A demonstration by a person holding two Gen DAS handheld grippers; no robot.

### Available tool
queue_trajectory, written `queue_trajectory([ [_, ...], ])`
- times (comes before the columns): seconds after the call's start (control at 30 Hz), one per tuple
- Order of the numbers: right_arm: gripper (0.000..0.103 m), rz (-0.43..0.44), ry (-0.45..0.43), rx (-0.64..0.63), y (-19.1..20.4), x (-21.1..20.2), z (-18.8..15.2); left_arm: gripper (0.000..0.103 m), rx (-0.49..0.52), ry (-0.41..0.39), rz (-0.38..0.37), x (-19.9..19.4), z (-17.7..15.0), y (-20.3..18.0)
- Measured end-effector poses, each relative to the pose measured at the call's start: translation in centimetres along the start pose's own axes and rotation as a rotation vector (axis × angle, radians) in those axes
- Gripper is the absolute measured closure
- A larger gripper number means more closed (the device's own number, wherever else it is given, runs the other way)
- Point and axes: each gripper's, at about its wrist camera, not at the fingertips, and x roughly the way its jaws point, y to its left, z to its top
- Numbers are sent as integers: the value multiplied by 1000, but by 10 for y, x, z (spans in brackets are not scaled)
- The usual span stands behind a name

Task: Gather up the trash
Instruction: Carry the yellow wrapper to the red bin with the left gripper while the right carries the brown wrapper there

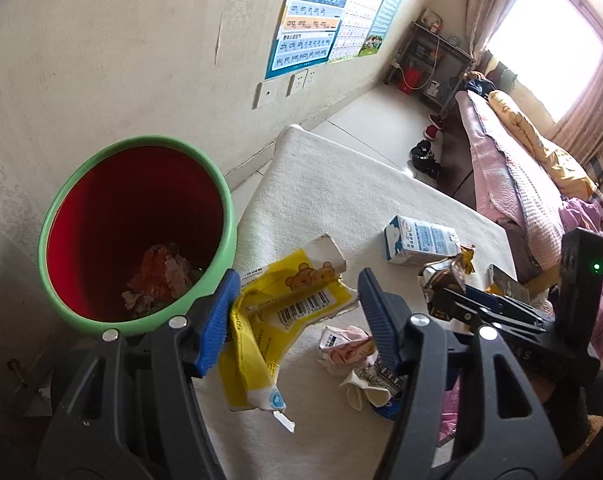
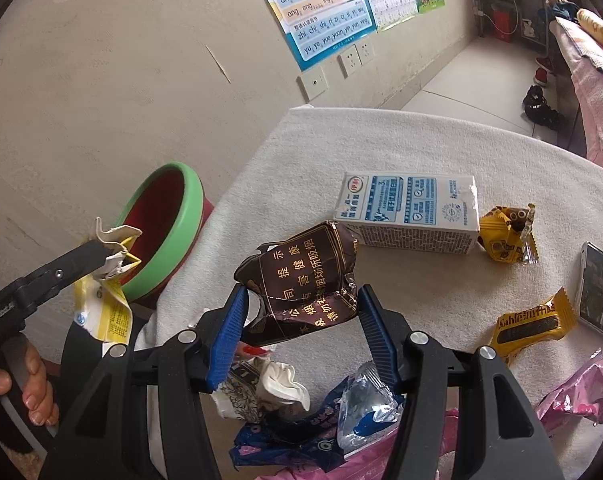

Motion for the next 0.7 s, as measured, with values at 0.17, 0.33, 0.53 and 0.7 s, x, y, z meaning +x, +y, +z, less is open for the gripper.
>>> queue_trajectory([
  [0.17,48,-1,-27,-46,17,-9,4,44,-20,-1,17,-1,0,10],
  [0.33,48,-5,-31,-75,30,-7,6,44,-29,-10,29,0,1,15],
  [0.53,48,-6,-40,-112,48,-3,14,44,-38,-13,49,4,4,25],
  [0.7,48,9,-41,-135,62,0,18,44,-54,-32,67,2,10,34],
])
